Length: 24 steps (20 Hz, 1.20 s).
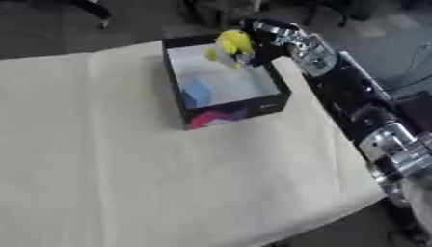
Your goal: Pick up the objects with one hand, pass them to the other hand, and then place them into the box on the other side of the table.
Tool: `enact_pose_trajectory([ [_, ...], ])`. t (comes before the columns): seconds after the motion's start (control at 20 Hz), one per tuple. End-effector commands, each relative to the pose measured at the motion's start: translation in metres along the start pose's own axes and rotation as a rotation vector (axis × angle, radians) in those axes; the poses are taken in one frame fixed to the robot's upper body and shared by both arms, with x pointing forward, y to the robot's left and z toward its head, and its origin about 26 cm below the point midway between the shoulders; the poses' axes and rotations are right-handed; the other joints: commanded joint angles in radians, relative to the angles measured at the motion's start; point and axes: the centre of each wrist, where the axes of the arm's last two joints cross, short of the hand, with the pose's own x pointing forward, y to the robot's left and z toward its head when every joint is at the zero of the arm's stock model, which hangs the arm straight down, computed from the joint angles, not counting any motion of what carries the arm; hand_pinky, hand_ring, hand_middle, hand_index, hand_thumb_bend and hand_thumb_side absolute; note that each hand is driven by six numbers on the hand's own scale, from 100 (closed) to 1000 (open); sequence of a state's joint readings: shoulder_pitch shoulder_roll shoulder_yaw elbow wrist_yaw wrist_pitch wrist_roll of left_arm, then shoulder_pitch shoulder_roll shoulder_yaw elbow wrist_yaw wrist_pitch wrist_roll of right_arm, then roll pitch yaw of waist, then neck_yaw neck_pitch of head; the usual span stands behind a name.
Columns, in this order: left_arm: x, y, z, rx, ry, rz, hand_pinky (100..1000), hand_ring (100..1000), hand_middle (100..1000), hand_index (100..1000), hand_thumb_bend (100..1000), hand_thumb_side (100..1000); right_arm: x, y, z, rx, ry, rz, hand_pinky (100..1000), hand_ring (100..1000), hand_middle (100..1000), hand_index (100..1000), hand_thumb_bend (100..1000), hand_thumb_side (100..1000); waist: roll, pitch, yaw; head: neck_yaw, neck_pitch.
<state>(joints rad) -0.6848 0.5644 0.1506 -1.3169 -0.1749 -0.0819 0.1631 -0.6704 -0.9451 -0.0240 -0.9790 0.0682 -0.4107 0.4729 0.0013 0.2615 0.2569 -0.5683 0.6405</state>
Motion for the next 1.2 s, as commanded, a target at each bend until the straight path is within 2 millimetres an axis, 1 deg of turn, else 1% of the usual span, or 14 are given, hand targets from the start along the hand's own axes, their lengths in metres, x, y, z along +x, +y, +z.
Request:
enact_pose_trajectory([
  [0.05,0.008,0.018,-0.007,0.032,-0.030,-0.031,838,681,685,839,393,579,0.001,-0.028,0.012,-0.036,-0.012,0.187,962,1000,841,1000,100,302,0.000,-0.016,0.002,0.008,0.006],
  [0.25,0.008,0.020,-0.008,0.024,-0.030,-0.042,841,688,692,841,404,573,0.001,-0.029,0.013,-0.068,-0.038,0.242,968,1000,859,1000,100,325,0.000,-0.018,0.002,0.019,0.013],
  [0.5,0.006,0.024,-0.009,0.010,-0.031,-0.060,844,692,695,844,408,570,0.010,-0.035,0.012,-0.095,-0.085,0.245,971,1000,861,1000,100,321,0.002,-0.023,0.000,0.025,0.018],
  [0.6,0.006,0.025,-0.009,0.012,-0.029,-0.060,843,691,694,844,407,566,0.011,-0.036,0.012,-0.087,-0.091,0.245,970,1000,857,1000,100,283,0.002,-0.024,0.000,0.025,0.019],
  [0.65,0.006,0.025,-0.009,0.012,-0.029,-0.059,843,691,693,844,407,565,0.011,-0.036,0.012,-0.081,-0.091,0.246,971,1000,857,1000,100,213,0.002,-0.025,0.000,0.025,0.018],
  [0.7,0.006,0.024,-0.009,0.013,-0.030,-0.059,843,691,693,844,407,565,0.011,-0.036,0.012,-0.075,-0.090,0.247,972,1000,857,1000,100,183,0.002,-0.025,0.000,0.025,0.018],
  [0.75,0.006,0.024,-0.009,0.013,-0.029,-0.058,844,691,693,845,400,545,0.010,-0.036,0.012,-0.070,-0.086,0.246,976,1000,855,1000,283,181,0.002,-0.025,0.000,0.026,0.017],
  [0.8,0.006,0.025,-0.009,0.014,-0.027,-0.057,844,691,692,846,390,523,0.009,-0.036,0.013,-0.070,-0.073,0.242,976,1000,848,1000,300,468,0.001,-0.024,0.000,0.026,0.017],
  [0.85,0.006,0.025,-0.009,0.015,-0.024,-0.055,844,690,691,846,388,516,0.008,-0.036,0.014,-0.076,-0.053,0.236,976,1000,843,1000,237,537,0.001,-0.024,0.001,0.026,0.017],
  [0.9,0.006,0.025,-0.008,0.016,-0.023,-0.053,844,690,690,846,388,513,0.007,-0.037,0.014,-0.088,-0.032,0.231,976,1000,843,1000,112,538,0.001,-0.024,0.001,0.025,0.017],
  [0.95,0.006,0.025,-0.008,0.017,-0.021,-0.050,844,689,690,846,387,512,0.007,-0.037,0.014,-0.102,-0.012,0.228,978,1000,840,1000,100,524,0.000,-0.024,0.001,0.024,0.018],
  [1.0,0.006,0.025,-0.008,0.017,-0.020,-0.049,844,689,689,845,387,511,0.008,-0.036,0.014,-0.112,0.002,0.227,983,1000,842,1000,100,503,0.000,-0.023,0.001,0.024,0.019],
  [1.15,0.006,0.025,-0.009,0.018,-0.018,-0.048,844,689,687,844,393,523,0.010,-0.036,0.011,-0.114,0.009,0.233,999,1000,856,1000,108,483,0.000,-0.023,0.001,0.024,0.019],
  [1.2,0.006,0.025,-0.009,0.019,-0.017,-0.049,844,689,686,844,395,526,0.011,-0.036,0.010,-0.111,-0.001,0.237,1000,1000,859,1000,185,434,0.000,-0.024,0.001,0.024,0.019],
])
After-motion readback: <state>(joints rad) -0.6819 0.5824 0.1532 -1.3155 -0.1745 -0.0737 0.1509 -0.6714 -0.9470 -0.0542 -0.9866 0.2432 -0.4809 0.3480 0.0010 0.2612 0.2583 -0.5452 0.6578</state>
